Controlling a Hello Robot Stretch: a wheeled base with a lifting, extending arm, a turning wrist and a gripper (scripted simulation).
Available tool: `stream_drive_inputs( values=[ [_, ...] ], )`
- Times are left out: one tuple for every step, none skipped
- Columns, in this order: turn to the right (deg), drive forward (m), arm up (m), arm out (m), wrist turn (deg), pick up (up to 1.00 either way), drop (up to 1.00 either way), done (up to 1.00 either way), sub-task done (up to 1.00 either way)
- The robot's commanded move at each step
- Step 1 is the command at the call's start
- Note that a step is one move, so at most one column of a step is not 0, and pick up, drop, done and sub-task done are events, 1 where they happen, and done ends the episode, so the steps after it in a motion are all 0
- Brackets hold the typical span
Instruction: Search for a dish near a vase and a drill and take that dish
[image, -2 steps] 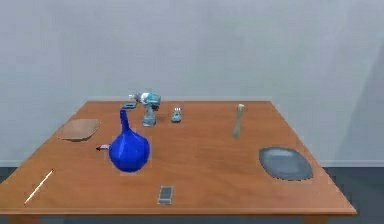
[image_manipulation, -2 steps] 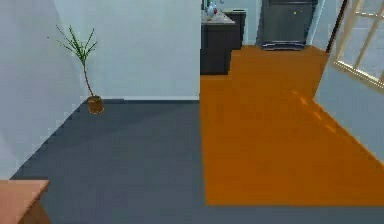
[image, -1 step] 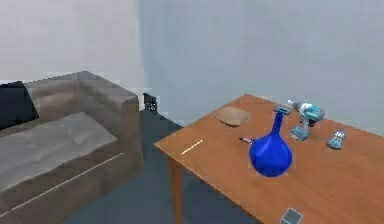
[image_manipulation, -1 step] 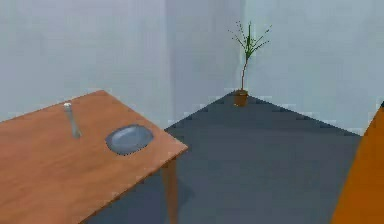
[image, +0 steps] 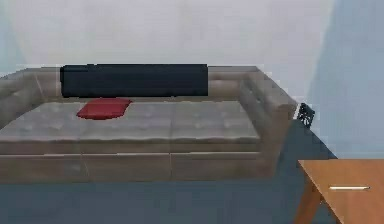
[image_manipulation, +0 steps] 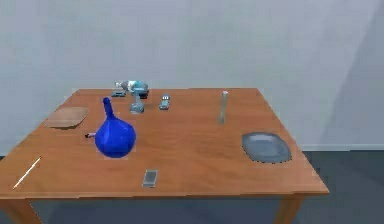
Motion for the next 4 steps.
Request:
stream_drive_inputs(
  values=[
    [-30.0, 0.00, 0.00, 0.00, 0.0, 0.00, 0.00, 0.00, 0.00],
    [45.0, 0.00, 0.00, 0.00, 0.0, 0.00, 0.00, 0.00, 0.00],
    [24.0, 0.00, 0.00, 0.00, 0.0, 0.00, 0.00, 0.00, 0.00],
    [0.0, 0.45, 0.00, 0.00, 0.0, 0.00, 0.00, 0.00, 0.00]
  ],
)
